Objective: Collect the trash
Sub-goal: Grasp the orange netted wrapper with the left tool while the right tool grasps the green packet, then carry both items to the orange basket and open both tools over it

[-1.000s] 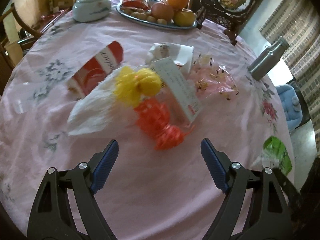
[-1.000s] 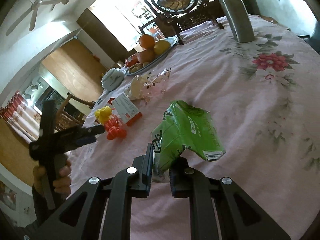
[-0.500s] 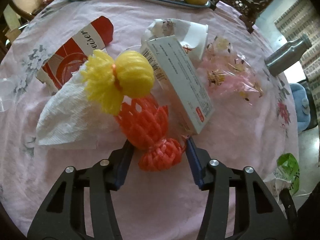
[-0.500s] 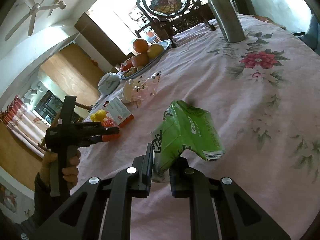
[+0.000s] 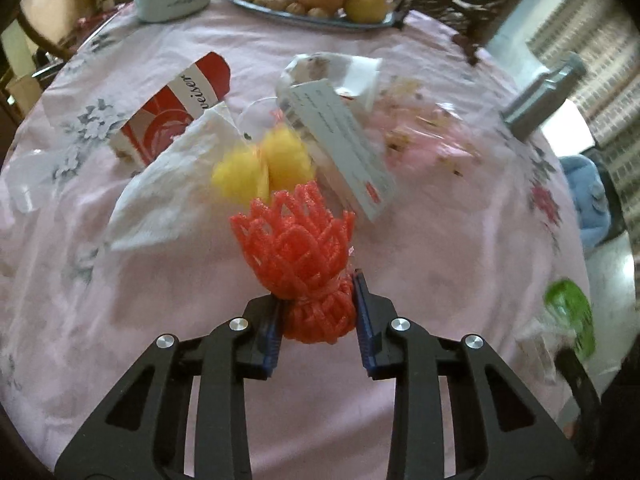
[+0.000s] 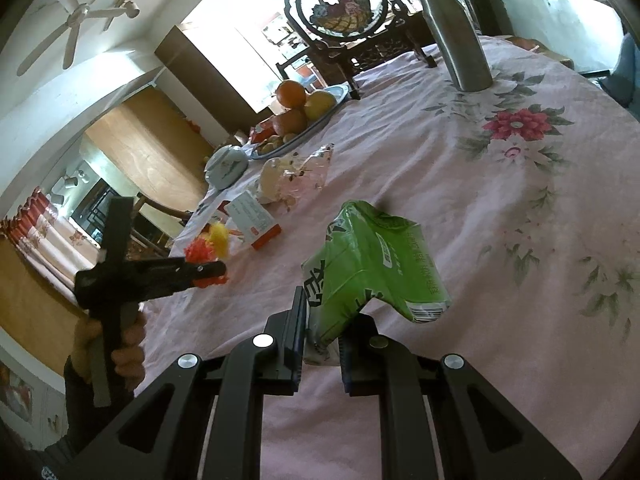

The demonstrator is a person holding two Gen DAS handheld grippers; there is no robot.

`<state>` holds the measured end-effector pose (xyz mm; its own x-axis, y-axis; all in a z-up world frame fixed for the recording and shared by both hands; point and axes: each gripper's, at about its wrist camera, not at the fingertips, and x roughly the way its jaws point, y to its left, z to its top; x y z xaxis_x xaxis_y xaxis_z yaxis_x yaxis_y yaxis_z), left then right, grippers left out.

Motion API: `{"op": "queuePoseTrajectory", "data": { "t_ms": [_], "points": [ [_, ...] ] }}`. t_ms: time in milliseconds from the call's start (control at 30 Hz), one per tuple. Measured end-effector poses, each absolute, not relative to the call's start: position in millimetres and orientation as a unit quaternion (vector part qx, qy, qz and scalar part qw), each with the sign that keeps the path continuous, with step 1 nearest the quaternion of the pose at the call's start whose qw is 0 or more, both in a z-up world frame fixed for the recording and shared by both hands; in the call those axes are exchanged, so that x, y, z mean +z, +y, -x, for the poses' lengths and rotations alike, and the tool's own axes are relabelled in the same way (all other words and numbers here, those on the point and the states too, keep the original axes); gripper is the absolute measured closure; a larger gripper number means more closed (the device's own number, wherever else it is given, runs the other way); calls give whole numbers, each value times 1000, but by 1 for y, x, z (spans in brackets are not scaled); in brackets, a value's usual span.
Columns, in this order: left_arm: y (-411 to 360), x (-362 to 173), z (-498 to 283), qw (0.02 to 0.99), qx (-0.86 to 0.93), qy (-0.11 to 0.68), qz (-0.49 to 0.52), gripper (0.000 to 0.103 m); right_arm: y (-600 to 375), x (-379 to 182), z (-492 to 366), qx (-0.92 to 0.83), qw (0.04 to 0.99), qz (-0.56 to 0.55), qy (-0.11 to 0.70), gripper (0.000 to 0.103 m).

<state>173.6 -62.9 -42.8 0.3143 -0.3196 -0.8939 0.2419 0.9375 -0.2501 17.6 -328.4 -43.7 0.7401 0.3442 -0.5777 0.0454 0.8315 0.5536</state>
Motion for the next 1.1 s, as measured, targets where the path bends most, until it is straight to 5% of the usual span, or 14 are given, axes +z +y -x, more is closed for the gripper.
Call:
{"op": "queuePoseTrajectory", "data": {
  "t_ms": [733, 1100],
  "points": [
    [120, 34, 37, 909, -122, 395, 56, 71, -206, 23, 48, 220, 906, -193, 305, 88],
    [257, 17, 115, 922, -11, 365, 125, 71, -55, 62, 51, 371, 869, -101, 310, 88]
  ]
}}
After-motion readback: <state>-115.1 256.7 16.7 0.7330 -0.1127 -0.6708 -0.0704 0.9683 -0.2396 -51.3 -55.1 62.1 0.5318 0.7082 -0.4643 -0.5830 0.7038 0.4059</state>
